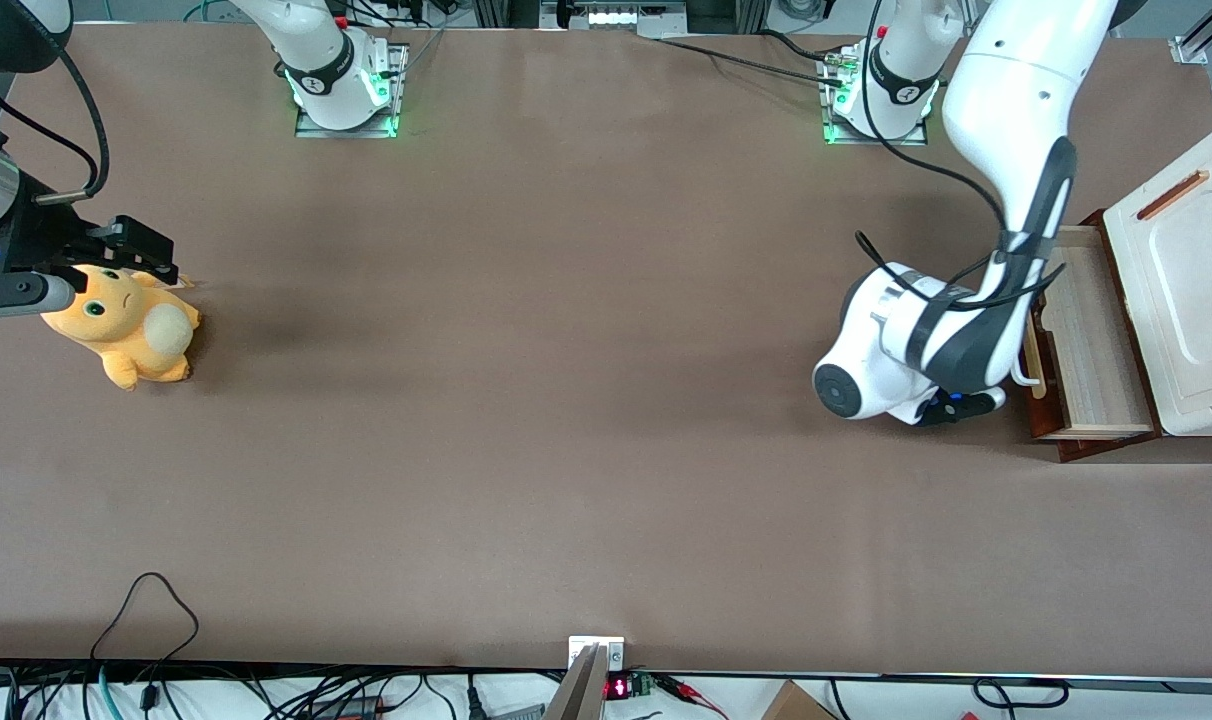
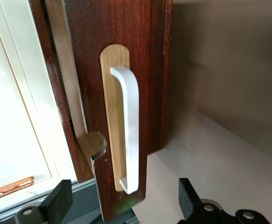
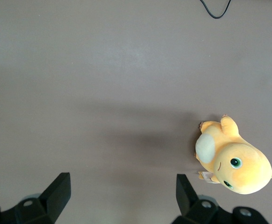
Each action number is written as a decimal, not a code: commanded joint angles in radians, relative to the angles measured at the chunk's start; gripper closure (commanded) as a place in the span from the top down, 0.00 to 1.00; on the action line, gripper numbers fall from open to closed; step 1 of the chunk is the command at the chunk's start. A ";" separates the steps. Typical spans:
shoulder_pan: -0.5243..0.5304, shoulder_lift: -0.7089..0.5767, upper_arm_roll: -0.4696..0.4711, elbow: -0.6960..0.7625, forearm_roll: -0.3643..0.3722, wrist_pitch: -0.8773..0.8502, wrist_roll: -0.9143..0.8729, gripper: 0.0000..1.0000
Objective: Open lower drawer with left arm only
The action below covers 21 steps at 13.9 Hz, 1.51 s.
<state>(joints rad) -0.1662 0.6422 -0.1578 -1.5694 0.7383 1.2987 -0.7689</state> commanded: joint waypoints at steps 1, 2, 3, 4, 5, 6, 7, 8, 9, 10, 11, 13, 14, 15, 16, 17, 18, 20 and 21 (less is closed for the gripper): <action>0.004 -0.078 0.050 0.040 -0.098 -0.003 0.130 1.00; 0.011 -0.107 0.070 0.070 -0.134 0.002 0.205 1.00; 0.014 -0.131 0.086 0.092 -0.152 0.004 0.268 1.00; 0.028 -0.150 0.096 0.116 -0.186 0.010 0.305 1.00; 0.055 -0.171 0.101 0.153 -0.244 0.026 0.328 1.00; 0.083 -0.194 0.103 0.178 -0.311 0.037 0.342 1.00; 0.112 -0.222 0.101 0.186 -0.360 0.043 0.364 1.00; 0.129 -0.248 0.101 0.187 -0.397 0.068 0.390 1.00; 0.158 -0.277 0.103 0.187 -0.454 0.097 0.428 1.00; 0.189 -0.304 0.101 0.187 -0.491 0.106 0.472 1.00; 0.217 -0.326 0.101 0.187 -0.511 0.106 0.540 1.00; 0.305 -0.374 0.101 0.190 -0.630 0.106 0.676 1.00; 0.347 -0.395 0.101 0.190 -0.673 0.105 0.739 1.00; 0.361 -0.410 0.101 0.190 -0.713 0.105 0.761 1.00; 0.363 -0.418 0.100 0.192 -0.741 0.106 0.760 1.00; 0.361 -0.424 0.093 0.218 -0.758 0.109 0.760 1.00; 0.347 -0.423 0.084 0.242 -0.773 0.126 0.758 1.00; 0.320 -0.423 0.063 0.246 -0.777 0.244 0.758 1.00; 0.306 -0.423 0.063 0.246 -0.777 0.244 0.766 1.00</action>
<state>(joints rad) 0.1662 0.2181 -0.0928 -1.3366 -0.0224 1.5170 -0.0209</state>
